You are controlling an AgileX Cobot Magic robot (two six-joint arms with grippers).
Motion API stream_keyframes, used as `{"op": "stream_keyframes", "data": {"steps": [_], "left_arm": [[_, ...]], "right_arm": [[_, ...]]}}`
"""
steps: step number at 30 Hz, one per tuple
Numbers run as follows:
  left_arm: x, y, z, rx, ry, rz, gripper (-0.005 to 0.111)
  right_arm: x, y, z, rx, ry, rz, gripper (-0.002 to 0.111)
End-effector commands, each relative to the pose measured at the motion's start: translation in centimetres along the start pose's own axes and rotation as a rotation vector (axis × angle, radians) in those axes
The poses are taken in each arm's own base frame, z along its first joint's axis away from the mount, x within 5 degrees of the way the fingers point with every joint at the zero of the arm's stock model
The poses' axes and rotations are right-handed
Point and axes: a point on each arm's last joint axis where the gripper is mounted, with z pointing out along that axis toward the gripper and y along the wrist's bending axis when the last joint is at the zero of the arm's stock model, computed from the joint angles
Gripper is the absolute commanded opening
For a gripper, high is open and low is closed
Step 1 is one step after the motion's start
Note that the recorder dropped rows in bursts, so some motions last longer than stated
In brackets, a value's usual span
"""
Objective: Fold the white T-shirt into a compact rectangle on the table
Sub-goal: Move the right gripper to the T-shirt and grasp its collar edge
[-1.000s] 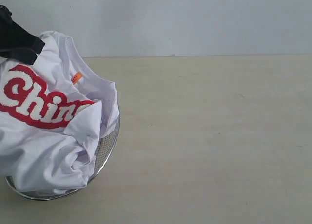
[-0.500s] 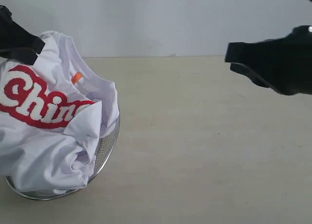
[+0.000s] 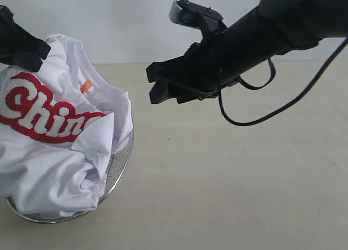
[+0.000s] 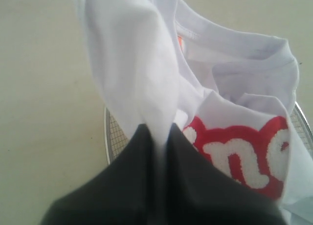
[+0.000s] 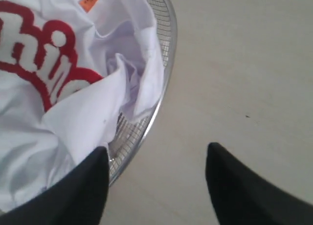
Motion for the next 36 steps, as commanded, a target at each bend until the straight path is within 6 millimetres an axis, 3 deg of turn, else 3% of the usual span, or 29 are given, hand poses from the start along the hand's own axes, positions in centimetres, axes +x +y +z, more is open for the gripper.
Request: {"op": "stream_keyframes", "data": {"steps": [1,4,13,18,26,34,36], "left_arm": [[-0.3,0.0,-0.4,0.008,-0.029,-0.031,0.004],[-0.3,-0.1,-0.4,0.012,-0.028,-0.034,0.004],[-0.2,-0.1,-0.4,0.015,-0.019,-0.034,0.004],[-0.1,-0.1,-0.4,0.018,-0.009,-0.034,0.004],[-0.1,-0.1,-0.4,0.017,-0.011,-0.029,0.004],[-0.1,-0.1,-0.4,0.017,-0.013,-0.029,0.004],[-0.1,-0.1,-0.4,0.017,-0.013,-0.029,0.004]], "right_arm": [[-1.2,-0.4,2.4,-0.054,-0.006,0.024,0.062],[-2.2,-0.6,4.4,-0.107,0.011,0.045,0.062],[-2.9,1.6,9.0,-0.144,0.012,-0.018,0.062],[-2.3,0.6,11.7,-0.124,0.039,-0.016,0.062],[-2.2,0.2,12.2,-0.096,0.034,-0.051,0.062],[-1.5,2.4,13.0,-0.11,0.032,-0.136,0.062],[-1.5,2.4,13.0,-0.109,0.03,-0.136,0.052]]}}
